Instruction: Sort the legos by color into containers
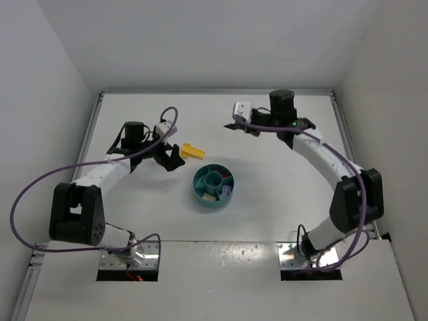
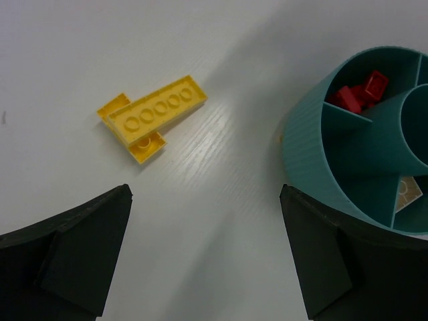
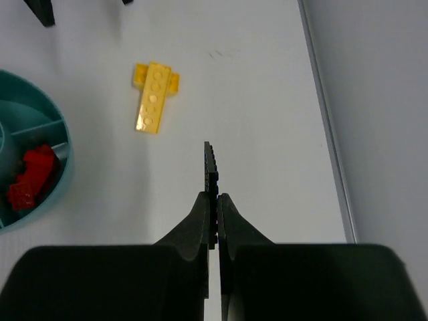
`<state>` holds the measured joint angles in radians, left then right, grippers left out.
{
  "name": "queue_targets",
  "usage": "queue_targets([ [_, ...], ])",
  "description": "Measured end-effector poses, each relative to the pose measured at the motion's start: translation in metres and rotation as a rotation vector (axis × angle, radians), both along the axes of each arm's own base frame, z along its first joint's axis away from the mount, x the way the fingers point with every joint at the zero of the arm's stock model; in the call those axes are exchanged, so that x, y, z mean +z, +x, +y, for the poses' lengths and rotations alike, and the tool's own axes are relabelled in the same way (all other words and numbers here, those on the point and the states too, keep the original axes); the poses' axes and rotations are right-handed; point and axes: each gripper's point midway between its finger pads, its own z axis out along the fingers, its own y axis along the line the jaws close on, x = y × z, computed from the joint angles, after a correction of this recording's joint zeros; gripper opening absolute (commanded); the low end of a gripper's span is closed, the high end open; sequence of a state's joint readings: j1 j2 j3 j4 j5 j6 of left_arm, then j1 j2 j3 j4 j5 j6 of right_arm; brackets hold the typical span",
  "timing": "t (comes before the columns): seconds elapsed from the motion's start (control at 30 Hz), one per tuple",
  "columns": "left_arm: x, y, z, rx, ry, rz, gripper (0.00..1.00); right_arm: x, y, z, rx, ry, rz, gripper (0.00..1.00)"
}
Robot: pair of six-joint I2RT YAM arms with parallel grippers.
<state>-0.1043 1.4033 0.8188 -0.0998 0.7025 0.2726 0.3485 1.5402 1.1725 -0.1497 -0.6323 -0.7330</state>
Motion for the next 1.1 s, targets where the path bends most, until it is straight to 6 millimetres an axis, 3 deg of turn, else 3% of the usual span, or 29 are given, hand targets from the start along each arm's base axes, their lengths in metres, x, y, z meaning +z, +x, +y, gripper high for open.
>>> queue_targets([
  [0.2, 0.001, 0.011, -0.003, -0.062, -0.017, 0.018, 1.00, 0.023, 0.033, 0.019, 0.359, -0.030, 0.017, 0.00],
  [0.33, -0.002, 0.011, 0.003, -0.063, -0.020, 0.037, 1.00, 0.002, 0.047, 0.032, 0.522, -0.030, 0.034, 0.00],
  [0.5, -0.004, 0.010, 0.006, -0.061, -0.016, 0.041, 1.00, -0.025, 0.019, 0.040, 0.631, -0.019, 0.112, 0.00],
  [0.9, 0.007, -0.008, 0.013, -0.046, -0.013, -0.001, 1.00, -0.009, -0.031, 0.080, 0.751, -0.015, 0.151, 0.00],
  [1.1, 0.010, -0.020, 0.015, -0.039, -0.014, -0.020, 1.00, -0.015, -0.049, 0.095, 0.772, -0.059, 0.203, 0.00],
])
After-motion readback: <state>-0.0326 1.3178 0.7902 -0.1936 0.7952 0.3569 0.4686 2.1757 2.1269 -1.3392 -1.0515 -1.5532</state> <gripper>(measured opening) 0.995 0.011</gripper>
